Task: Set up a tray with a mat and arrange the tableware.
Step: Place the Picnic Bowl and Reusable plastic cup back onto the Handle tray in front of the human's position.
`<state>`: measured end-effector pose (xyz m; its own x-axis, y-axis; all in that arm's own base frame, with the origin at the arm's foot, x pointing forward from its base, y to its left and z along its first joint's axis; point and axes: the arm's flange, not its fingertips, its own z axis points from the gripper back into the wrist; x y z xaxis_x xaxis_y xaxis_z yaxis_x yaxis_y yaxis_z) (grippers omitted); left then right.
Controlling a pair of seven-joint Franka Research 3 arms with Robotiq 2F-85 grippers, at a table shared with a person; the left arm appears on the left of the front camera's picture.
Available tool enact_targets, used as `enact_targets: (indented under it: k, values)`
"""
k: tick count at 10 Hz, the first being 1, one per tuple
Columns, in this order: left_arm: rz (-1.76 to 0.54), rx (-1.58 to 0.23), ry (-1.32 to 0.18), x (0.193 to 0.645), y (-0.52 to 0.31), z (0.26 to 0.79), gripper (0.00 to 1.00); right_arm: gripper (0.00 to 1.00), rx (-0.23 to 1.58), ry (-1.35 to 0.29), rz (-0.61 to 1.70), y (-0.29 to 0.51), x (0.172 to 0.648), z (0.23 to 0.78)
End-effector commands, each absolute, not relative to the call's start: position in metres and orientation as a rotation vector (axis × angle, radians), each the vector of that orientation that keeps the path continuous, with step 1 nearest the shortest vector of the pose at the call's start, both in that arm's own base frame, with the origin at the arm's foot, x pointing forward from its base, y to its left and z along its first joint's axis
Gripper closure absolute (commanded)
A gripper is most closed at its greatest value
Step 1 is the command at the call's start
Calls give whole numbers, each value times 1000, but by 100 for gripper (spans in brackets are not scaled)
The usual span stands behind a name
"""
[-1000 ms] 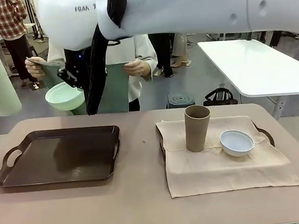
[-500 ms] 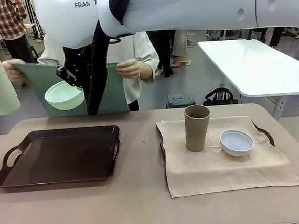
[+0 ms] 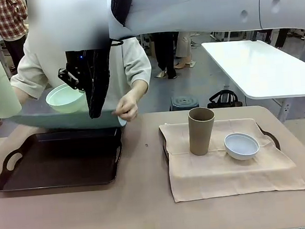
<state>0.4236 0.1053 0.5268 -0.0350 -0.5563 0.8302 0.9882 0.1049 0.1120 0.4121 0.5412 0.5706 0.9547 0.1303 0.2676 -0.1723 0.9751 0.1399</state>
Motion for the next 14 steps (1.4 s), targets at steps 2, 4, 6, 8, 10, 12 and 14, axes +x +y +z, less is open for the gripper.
enact_targets:
  k: [2, 4, 6, 8, 10, 12, 14]
  values:
    - [-1394, -634, -883, 423, 105, 529, 20, 100, 168, -263, 156, 542, 414, 574]
    - [-1394, -634, -883, 423, 105, 529, 20, 100, 168, -263, 156, 542, 414, 574]
    - [-1394, -634, -883, 423, 105, 529, 20, 100, 168, -263, 156, 542, 414, 574]
    - [-1394, -634, -883, 423, 105, 529, 20, 100, 168, -263, 156, 542, 414, 574]
    - [-1394, -634, -883, 423, 105, 529, 20, 100, 168, -263, 156, 542, 414, 574]
    - [-1394, -634, -883, 423, 105, 529, 20, 100, 168, -263, 156, 542, 414, 574]
    - [-1394, -634, -883, 423, 105, 529, 20, 100, 168, -263, 156, 542, 414, 574]
